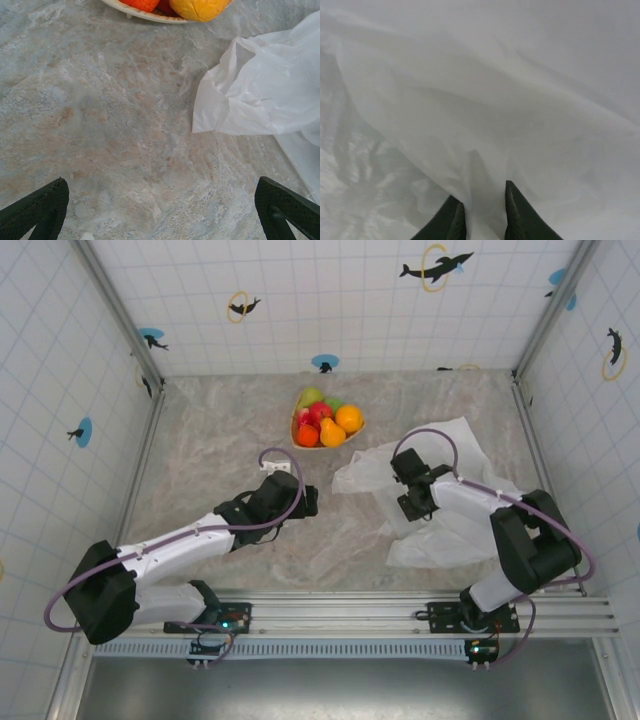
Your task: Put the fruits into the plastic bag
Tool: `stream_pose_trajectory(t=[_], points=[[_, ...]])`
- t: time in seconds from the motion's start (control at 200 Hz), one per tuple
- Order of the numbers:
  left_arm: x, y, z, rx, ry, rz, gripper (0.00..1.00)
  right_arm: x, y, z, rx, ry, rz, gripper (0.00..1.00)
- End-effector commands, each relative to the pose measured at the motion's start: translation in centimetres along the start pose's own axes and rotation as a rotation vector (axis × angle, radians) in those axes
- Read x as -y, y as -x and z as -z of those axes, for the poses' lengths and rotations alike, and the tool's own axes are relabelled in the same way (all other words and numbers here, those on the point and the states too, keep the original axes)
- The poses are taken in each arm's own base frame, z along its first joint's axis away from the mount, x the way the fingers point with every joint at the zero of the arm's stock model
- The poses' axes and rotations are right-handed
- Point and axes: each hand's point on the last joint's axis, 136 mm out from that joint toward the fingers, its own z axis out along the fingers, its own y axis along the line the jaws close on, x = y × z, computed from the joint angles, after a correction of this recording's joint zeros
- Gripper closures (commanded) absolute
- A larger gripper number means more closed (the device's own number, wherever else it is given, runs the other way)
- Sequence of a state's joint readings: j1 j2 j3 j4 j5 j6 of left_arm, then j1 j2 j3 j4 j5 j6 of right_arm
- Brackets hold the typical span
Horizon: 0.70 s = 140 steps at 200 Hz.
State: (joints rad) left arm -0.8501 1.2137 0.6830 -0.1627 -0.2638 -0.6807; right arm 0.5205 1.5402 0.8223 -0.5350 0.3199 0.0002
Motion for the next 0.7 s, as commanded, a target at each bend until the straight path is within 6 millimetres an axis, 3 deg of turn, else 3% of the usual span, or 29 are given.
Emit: stream_pose_trajectory(t=[0.0,0.055,0.19,0.365,0.51,0.696], points=[[0.2,0.5,-0.2,0.017,0.005,-0.024,0.02,1.9,1.5,2.0,0.058,-0.040,-0.018,0.93],[0.6,0.7,-0.2,0.026,-0.013,-0.039,0.02,2.4,2.0,3.1,0.103,-0.022,-0.049,1.00],[3.1,1.5,-0.6,0.069,-0.132,-0.165,0.03,1.9,4.2,7.0,0.277,0.154,-0.144,1.00],[6.7,2.2,-1.2,0.136,-0.245,-0.473,0.03,1.6,6.0,11.3,0.430,0.303,-0.196,1.00],[7.9,3.2,-2.1,0.226,-0.212,-0.703,0.02,2.3,6.2,12.5,0.439,0.312,-0.191,1.00],[8.0,5.4,-4.5,0.249,-0.078,-0.782,0.02,2.1,5.9,13.1,0.450,0.336,-0.182,1.00]])
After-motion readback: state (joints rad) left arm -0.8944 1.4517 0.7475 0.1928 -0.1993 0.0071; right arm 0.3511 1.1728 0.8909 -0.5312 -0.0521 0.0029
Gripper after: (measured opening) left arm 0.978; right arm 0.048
